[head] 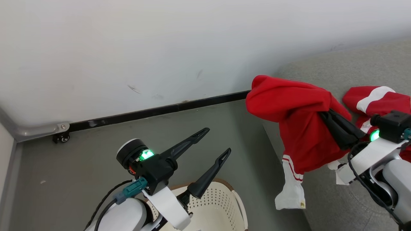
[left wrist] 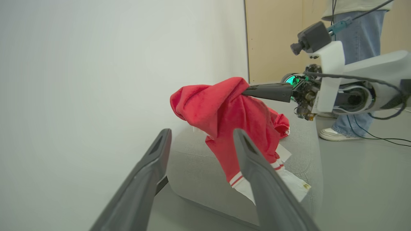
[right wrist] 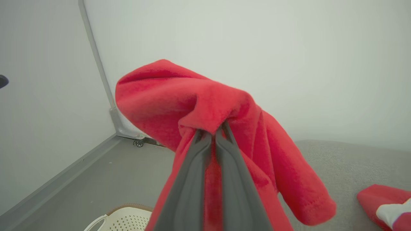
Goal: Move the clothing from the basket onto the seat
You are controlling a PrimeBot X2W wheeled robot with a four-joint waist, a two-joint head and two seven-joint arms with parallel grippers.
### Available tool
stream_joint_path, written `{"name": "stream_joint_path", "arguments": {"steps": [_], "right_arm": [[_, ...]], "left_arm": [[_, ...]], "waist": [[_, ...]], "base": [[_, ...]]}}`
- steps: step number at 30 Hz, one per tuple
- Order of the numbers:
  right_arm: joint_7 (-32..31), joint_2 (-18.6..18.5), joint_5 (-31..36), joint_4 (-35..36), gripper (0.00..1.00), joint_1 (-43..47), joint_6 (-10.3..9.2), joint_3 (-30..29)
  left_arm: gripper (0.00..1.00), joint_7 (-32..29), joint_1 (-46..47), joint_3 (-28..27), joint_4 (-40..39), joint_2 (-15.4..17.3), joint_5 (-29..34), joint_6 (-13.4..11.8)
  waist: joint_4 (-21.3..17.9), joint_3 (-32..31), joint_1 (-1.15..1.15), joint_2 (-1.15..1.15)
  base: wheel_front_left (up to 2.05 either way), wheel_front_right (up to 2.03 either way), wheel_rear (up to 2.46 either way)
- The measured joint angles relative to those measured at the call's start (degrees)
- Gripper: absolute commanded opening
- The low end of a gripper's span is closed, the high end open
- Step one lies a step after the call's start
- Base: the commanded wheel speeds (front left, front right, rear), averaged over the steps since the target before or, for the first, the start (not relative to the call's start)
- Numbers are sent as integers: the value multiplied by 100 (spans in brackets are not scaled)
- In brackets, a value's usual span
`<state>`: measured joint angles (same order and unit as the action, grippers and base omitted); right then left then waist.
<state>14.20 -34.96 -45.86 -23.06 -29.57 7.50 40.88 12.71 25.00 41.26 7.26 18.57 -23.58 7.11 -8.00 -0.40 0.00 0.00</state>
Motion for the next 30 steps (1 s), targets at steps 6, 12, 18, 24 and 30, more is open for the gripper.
{"name": "stream_joint_path", "arguments": {"steps": [6, 12, 18, 24, 30], "right_arm": [[0, -58, 37, -15, 0, 268, 0, -446], [0, -78, 104, -18, 0, 571, 0, -842], [0, -76, 223, -10, 0, 846, 0, -1132], [0, -15, 311, -58, 0, 960, 0, -1367], [0, -20, 359, -244, 0, 800, -1, -1602]], "left_arm": [[100, 0, -29, 101, -13, 41, -49, 3], [100, 18, -34, 178, -36, 33, -94, 3], [100, 20, -130, 236, -63, -15, -100, 3], [100, 45, -272, 247, -62, -31, -116, 3], [100, 52, -275, 165, -109, -22, -143, -58]], "waist": [[-212, 8, 0, 0], [-445, 13, 0, 0], [-681, 13, 0, 0], [-923, 23, 0, 0], [-1044, 124, 0, 0]], "base": [[0, 0, 0], [0, 0, 0], [0, 0, 0], [0, 0, 0], [0, 0, 0]]}}
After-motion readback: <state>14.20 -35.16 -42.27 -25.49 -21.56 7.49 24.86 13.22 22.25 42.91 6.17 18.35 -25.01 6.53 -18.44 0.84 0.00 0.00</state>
